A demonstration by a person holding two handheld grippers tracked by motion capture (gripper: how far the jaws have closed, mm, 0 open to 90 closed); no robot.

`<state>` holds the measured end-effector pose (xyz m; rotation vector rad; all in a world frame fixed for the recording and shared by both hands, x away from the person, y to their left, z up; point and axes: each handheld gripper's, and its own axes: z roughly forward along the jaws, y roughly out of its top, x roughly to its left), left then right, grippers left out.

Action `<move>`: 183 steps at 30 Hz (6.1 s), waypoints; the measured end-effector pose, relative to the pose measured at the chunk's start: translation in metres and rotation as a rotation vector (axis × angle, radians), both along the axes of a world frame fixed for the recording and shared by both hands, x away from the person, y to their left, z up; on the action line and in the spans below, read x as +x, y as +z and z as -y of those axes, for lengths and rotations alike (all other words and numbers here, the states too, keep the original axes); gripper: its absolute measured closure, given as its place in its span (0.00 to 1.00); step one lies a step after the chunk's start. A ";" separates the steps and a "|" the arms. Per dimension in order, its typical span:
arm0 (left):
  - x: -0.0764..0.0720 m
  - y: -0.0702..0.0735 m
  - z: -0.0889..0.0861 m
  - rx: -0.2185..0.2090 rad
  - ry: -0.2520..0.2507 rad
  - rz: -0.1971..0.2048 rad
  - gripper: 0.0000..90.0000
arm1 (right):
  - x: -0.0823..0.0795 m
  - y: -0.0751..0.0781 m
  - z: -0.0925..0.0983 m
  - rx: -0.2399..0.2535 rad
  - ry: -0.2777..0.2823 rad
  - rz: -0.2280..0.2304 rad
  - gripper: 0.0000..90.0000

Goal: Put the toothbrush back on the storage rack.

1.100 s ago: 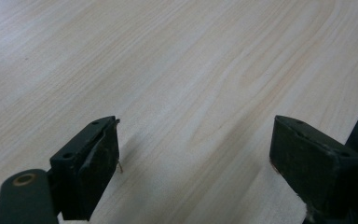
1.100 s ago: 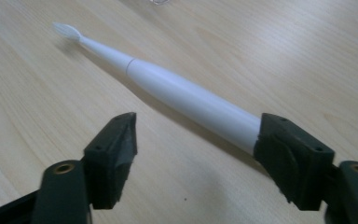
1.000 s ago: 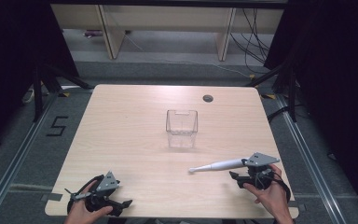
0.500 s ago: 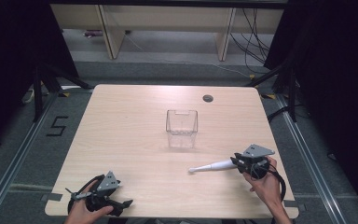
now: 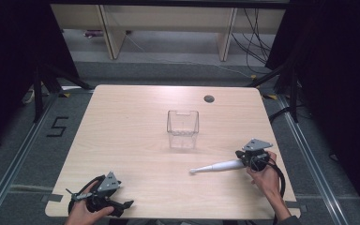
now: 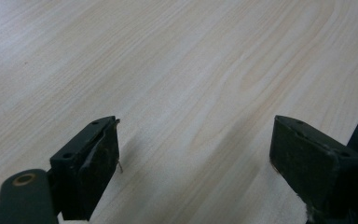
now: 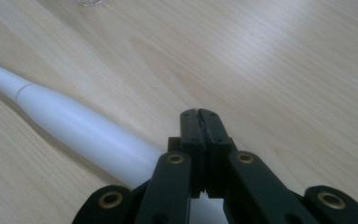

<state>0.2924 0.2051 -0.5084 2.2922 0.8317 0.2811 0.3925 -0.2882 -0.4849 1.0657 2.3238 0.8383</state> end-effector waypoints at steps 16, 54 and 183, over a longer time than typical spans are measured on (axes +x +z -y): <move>0.000 0.000 -0.001 -0.007 0.001 0.008 0.17 | 0.001 -0.002 0.003 -0.024 0.014 -0.017 1.00; -0.001 0.001 -0.001 -0.011 0.006 0.009 0.17 | -0.035 -0.002 -0.001 0.001 0.062 -0.118 0.99; 0.000 0.003 -0.002 -0.029 0.008 0.018 0.17 | -0.013 0.011 -0.083 -0.398 0.311 -0.530 0.74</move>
